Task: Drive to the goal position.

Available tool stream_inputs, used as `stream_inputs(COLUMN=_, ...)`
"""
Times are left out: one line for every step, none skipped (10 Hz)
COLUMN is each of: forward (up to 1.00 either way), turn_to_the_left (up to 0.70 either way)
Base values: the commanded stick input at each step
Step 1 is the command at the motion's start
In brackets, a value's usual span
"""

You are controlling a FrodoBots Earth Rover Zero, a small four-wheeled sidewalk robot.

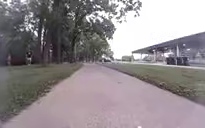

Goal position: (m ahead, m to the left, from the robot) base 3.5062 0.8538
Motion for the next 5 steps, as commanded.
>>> stream_inputs(forward=0.70, turn_to_the_left=0.13)
stream_inputs(forward=0.70, turn_to_the_left=0.12)
stream_inputs(forward=0.69, turn_to_the_left=0.10)
stream_inputs(forward=0.69, turn_to_the_left=0.08)
stream_inputs(forward=0.68, turn_to_the_left=0.06)
